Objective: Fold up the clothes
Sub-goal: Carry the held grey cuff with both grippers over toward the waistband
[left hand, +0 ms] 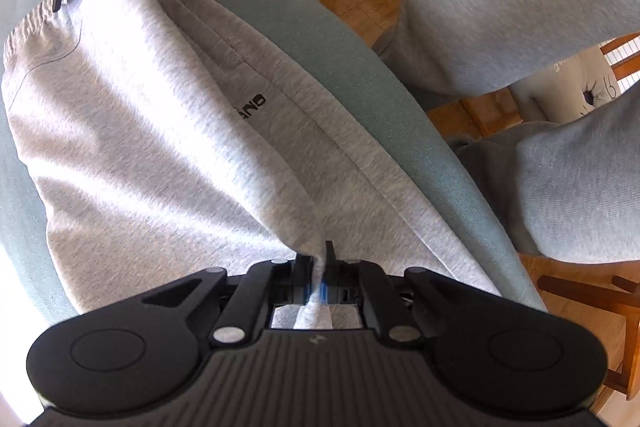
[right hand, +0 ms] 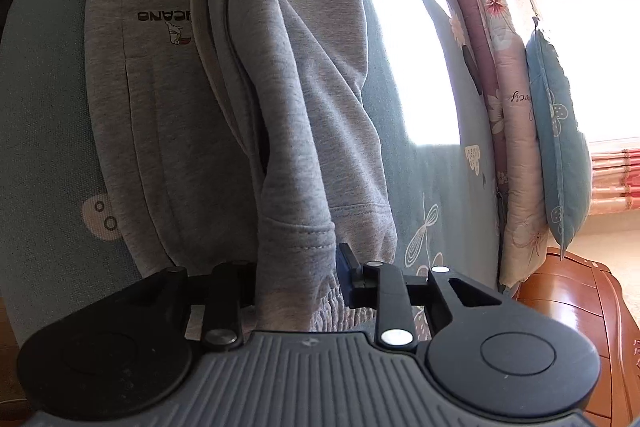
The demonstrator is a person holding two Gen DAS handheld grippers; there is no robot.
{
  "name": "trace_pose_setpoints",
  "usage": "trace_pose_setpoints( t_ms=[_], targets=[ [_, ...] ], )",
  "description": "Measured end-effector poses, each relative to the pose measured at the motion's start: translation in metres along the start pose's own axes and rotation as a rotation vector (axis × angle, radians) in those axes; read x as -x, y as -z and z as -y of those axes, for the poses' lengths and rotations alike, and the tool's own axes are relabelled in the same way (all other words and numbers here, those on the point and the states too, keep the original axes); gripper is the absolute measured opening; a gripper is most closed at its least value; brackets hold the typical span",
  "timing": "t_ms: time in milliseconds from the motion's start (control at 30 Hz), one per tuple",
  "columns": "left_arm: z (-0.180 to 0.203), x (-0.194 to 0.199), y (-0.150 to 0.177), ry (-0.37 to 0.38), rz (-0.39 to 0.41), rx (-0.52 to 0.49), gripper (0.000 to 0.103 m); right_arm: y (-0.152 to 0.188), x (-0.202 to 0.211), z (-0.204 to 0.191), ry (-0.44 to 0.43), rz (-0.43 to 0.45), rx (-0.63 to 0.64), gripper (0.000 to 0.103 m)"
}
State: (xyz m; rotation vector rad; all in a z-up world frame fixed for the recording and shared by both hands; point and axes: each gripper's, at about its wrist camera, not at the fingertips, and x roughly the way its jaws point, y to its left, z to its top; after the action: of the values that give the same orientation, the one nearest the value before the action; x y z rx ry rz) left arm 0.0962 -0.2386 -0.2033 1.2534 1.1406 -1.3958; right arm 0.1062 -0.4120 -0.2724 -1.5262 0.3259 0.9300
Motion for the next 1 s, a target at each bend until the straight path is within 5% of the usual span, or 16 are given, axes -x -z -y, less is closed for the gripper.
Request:
trace_pose_setpoints(
  t_ms=[233, 300, 333, 367, 733, 1000],
  targets=[
    [-0.003, -0.005, -0.002, 0.016, 0.016, 0.049, 0.002, -0.002, 0.015, -0.012, 0.028, -0.027, -0.014, 0.045],
    [-0.002, -0.004, -0.002, 0.015, 0.018, 0.048, 0.002, -0.003, 0.017, -0.012, 0.000, -0.033, -0.032, 0.041],
    [-0.001, -0.002, -0.003, 0.009, 0.018, 0.036, 0.002, -0.004, 0.017, -0.010, -0.029, -0.040, -0.042, 0.021],
    [0.000, -0.001, -0.003, 0.003, 0.018, 0.023, 0.002, -0.004, 0.016, -0.010, -0.036, -0.043, -0.033, 0.016],
    [0.013, 0.031, -0.025, -0.018, 0.058, -0.075, 0.002, 0.006, 0.007, 0.015, 0.118, -0.058, 0.071, 0.015],
    [0.026, -0.053, -0.045, 0.017, 0.000, -0.007, 0.004, 0.012, -0.012, -0.016, -0.007, -0.111, -0.003, 0.023]
  ],
)
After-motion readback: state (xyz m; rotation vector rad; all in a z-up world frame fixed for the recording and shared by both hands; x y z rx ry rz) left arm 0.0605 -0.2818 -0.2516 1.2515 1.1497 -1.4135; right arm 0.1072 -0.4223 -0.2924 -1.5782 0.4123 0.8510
